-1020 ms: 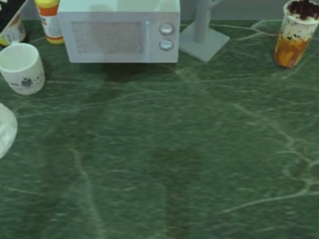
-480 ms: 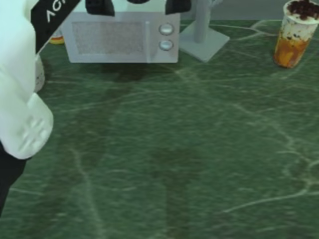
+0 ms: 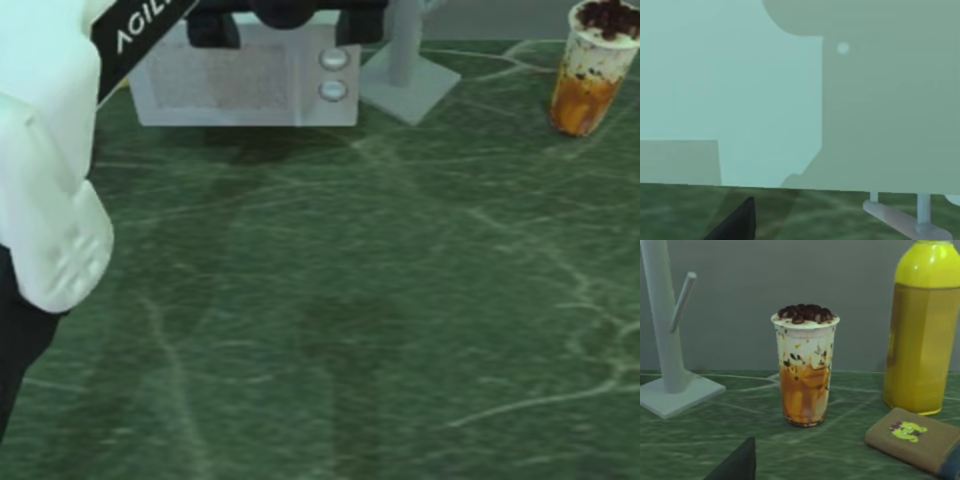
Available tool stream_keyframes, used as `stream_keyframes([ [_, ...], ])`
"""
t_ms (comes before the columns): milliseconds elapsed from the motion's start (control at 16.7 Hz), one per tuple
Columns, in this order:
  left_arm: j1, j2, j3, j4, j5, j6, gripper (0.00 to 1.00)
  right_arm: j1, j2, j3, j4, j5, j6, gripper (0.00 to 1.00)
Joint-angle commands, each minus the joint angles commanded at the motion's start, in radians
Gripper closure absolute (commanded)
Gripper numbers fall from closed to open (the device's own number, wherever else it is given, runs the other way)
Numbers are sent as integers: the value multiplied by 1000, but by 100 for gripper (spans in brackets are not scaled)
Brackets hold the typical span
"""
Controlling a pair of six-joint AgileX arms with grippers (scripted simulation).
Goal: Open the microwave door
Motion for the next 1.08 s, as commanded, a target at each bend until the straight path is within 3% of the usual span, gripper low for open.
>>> stream_keyframes([
  [420,14,28,-47,78,7,13,0,0,0,0,0,0,0,0],
  [1080,14,28,-47,78,7,13,83,0,0,0,0,0,0,0],
])
